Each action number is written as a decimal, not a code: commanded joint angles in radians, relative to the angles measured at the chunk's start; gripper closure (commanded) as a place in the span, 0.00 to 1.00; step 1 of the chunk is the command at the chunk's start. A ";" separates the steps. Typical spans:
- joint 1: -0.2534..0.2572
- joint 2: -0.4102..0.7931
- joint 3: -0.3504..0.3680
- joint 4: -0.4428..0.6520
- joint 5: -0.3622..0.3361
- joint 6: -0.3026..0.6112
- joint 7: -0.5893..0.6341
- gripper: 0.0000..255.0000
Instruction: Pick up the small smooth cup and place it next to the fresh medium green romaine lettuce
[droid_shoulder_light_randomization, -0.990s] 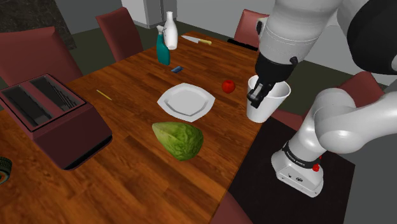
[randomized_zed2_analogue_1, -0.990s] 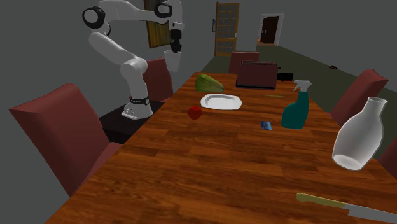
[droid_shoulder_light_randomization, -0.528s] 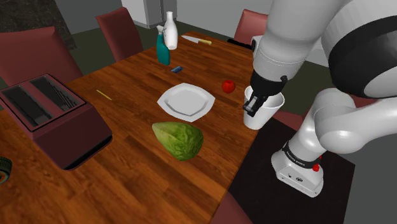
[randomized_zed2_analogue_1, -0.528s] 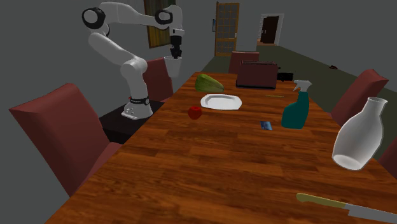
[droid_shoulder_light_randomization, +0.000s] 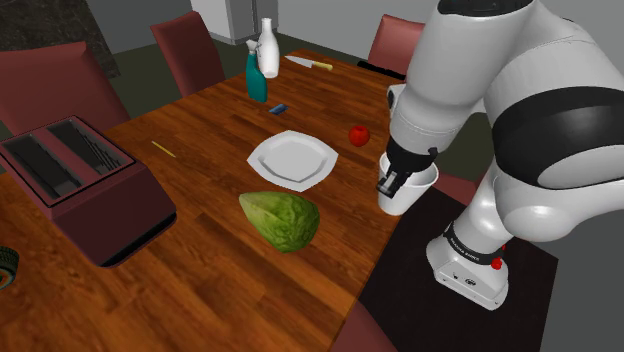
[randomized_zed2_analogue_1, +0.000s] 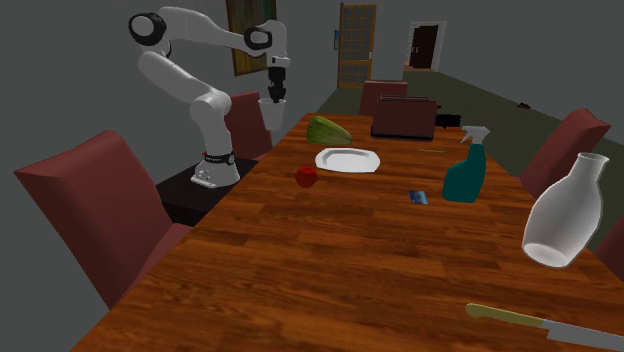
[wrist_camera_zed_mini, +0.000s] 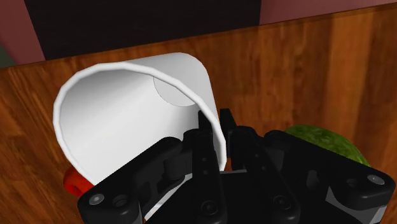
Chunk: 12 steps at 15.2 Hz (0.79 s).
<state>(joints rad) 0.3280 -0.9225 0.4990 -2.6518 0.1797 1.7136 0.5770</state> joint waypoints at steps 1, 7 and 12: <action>0.003 0.004 0.010 -0.025 0.008 0.029 0.004 1.00; 0.012 0.020 0.041 -0.094 0.033 0.113 0.016 1.00; 0.018 0.043 0.070 -0.147 0.054 0.188 0.027 1.00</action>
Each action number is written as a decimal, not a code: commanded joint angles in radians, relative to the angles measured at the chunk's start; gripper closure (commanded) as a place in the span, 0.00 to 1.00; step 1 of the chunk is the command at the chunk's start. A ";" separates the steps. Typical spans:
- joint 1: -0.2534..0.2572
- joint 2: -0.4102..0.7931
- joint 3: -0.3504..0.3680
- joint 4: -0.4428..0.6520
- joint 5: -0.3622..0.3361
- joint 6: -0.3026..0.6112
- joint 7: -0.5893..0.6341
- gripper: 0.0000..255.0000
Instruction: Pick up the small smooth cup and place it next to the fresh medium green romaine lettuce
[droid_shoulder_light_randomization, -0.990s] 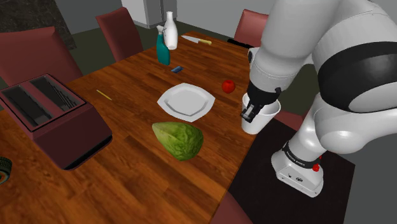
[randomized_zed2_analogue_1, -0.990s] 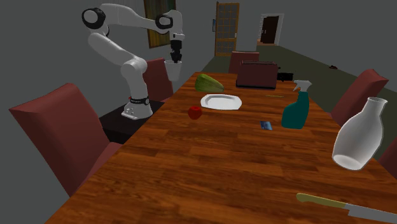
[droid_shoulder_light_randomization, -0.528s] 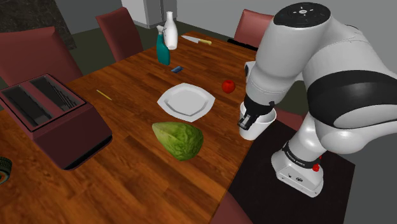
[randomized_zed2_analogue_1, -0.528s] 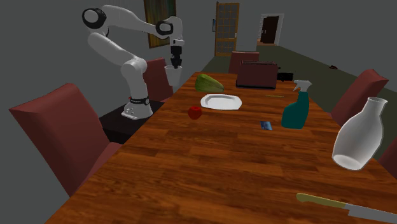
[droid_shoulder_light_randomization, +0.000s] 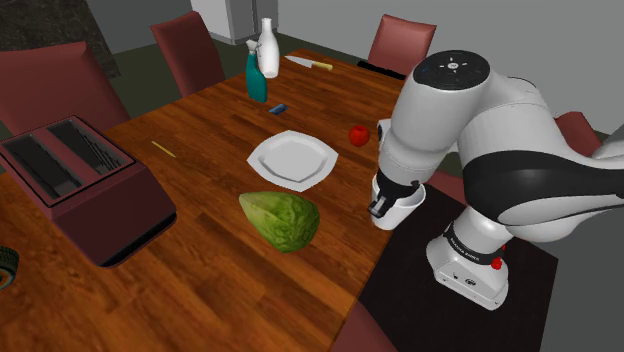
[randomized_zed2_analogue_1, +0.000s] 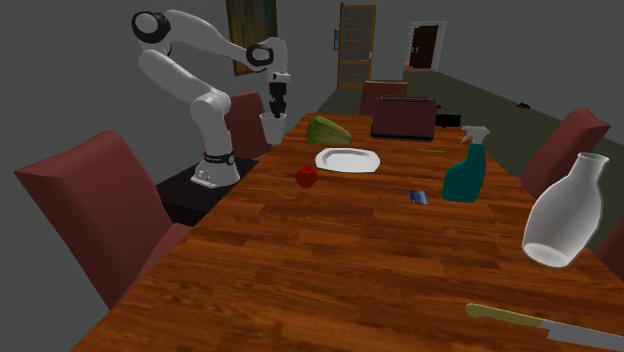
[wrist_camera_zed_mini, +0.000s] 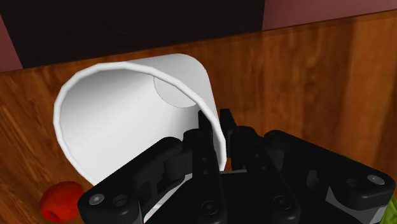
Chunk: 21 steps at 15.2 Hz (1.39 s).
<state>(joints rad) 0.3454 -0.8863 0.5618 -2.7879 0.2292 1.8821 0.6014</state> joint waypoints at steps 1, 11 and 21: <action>0.001 0.013 0.013 -0.021 0.009 0.035 0.005 1.00; 0.003 0.054 0.049 -0.072 0.032 0.124 0.018 1.00; 0.004 0.039 0.038 -0.045 0.024 0.083 0.018 0.00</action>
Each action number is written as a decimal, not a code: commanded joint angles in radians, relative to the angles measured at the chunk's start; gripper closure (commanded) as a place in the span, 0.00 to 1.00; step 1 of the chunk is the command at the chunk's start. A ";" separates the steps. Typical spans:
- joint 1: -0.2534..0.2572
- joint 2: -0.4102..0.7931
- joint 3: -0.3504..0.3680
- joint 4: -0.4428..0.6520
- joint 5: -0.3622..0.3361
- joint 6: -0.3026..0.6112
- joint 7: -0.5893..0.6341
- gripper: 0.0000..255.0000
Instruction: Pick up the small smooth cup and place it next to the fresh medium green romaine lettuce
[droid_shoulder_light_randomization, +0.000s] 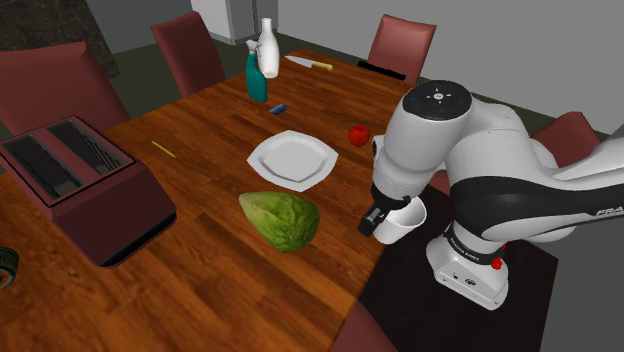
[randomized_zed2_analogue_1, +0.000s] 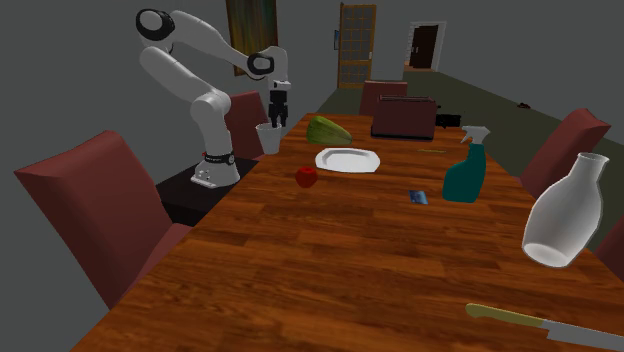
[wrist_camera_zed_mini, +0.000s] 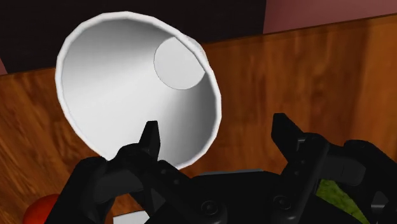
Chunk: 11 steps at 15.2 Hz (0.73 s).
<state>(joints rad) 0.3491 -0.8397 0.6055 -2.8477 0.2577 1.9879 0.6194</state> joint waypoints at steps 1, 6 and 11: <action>0.000 -0.019 -0.016 0.043 -0.012 -0.062 0.000 0.00; -0.002 -0.034 -0.032 0.096 -0.025 -0.128 0.000 0.00; -0.002 -0.034 -0.032 0.096 -0.025 -0.128 0.000 0.00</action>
